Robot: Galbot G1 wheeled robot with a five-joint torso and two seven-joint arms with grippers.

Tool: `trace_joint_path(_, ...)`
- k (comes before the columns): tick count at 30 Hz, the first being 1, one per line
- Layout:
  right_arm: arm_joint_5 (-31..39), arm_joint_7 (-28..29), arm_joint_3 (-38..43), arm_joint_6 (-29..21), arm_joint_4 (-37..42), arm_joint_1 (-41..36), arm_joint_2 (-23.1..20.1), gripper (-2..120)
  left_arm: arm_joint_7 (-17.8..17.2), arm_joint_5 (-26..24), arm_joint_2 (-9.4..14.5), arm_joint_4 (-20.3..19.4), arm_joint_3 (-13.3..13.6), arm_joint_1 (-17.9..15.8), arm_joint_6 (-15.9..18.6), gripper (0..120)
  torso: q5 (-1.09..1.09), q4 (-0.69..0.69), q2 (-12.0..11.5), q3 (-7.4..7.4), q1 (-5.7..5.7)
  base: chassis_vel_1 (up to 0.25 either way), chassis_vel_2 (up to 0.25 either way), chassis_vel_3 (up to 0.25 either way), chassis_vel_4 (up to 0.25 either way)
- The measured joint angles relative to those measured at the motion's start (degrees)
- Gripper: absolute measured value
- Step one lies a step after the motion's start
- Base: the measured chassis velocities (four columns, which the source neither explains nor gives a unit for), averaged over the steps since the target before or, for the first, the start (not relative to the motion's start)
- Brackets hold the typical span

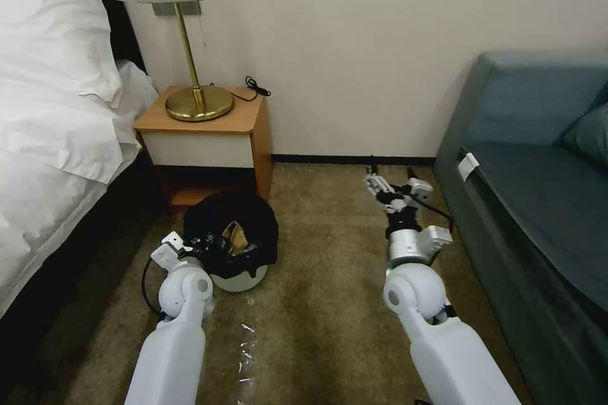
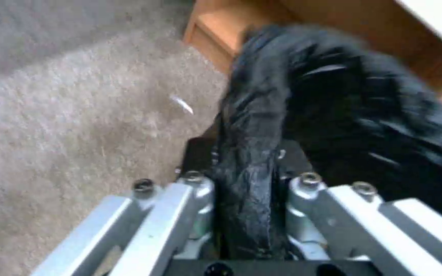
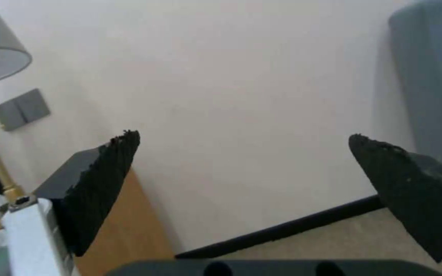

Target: Pick up the trash bin, then pick up the garbage on the floor and place it into the trash bin.

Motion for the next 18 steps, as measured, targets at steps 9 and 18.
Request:
trace_joint_path(9, -9.1, -4.0, 7.4, -2.4, -4.7, -1.6, -1.0, 100, 13.5, 16.3, 4.8, -9.1, -2.4, 5.8, -1.9, 56, -0.01, 0.00, 0.0, 0.00, 0.00, 0.000, 0.000, 0.000, 0.000)
trace_joint_path(18, -18.0, -5.6, 12.1, 4.2, -13.6, -4.2, -1.2, 100, 27.6, 28.4, 9.6, -13.0, -2.9, 9.3, -10.5, 89, 0.01, -0.01, 0.0, 0.00, 0.00, 0.000, 0.000, 0.000, 0.000)
